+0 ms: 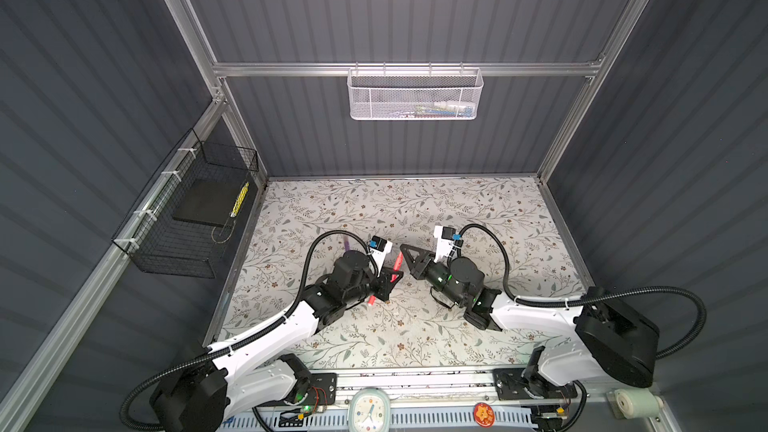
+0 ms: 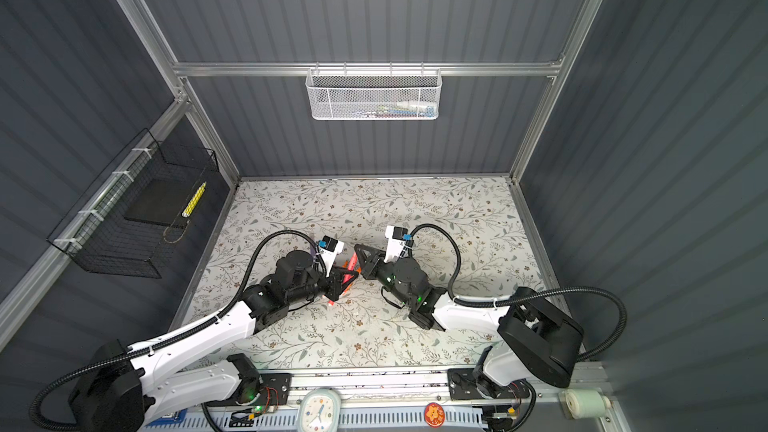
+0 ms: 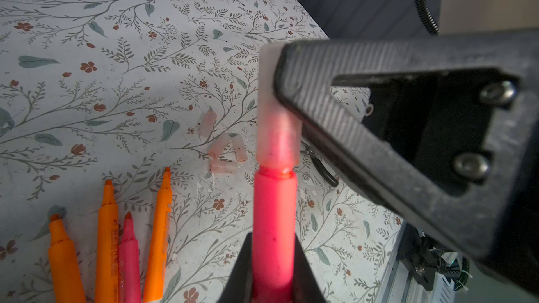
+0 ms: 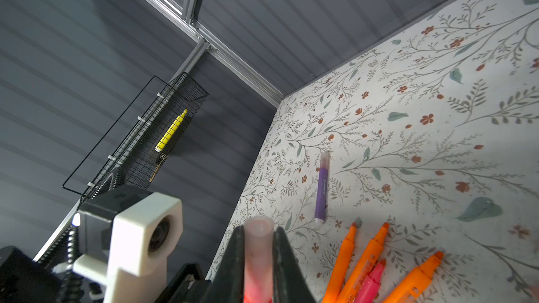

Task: Insert pens into pen caps
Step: Put on the pen cap to the pen.

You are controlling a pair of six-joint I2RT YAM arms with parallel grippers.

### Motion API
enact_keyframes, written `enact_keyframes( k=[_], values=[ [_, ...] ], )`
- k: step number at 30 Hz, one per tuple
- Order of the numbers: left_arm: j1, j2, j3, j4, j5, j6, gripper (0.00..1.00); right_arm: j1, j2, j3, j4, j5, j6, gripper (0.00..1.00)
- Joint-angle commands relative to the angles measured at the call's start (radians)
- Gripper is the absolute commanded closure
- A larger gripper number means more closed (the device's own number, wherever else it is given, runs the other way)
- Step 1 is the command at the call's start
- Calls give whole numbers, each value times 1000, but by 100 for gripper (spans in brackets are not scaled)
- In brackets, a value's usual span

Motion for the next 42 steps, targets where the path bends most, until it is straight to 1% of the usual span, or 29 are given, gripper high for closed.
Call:
enact_keyframes(
  k=[1,6,10,16,21,26,28,34,36,40,41,42],
  values=[
    [86,-18,95,143,-133,-9,100,95,32,-33,-33,-270,-41,100],
    [121,-35,123,129,-117,12,100,127,51,-24,-57,-281,-73,100],
    [165,-56,135,130,-76,5,100,148,50,-47,-48,-275,-92,100],
    [183,-66,142,151,-60,5,100,203,48,-54,-33,-264,-120,100],
    [203,-55,168,148,-50,3,100,227,68,-67,-10,-253,-106,100],
    [235,-55,199,146,-4,0,100,247,91,-70,6,-253,-100,100],
    [240,-54,203,148,18,1,100,248,89,-78,12,-231,-100,100],
    [241,-79,154,164,48,6,100,234,-20,-120,-44,-117,-127,100],
    [241,-86,135,173,62,7,100,225,-49,-125,-68,-101,-134,100],
    [240,-92,87,214,139,12,100,194,-108,-155,-94,-62,-121,100],
    [239,-94,72,227,184,15,100,181,-132,-170,-96,-53,-115,100],
    [239,-95,59,237,199,16,100,165,-156,-185,-95,-46,-107,99]
  ],
)
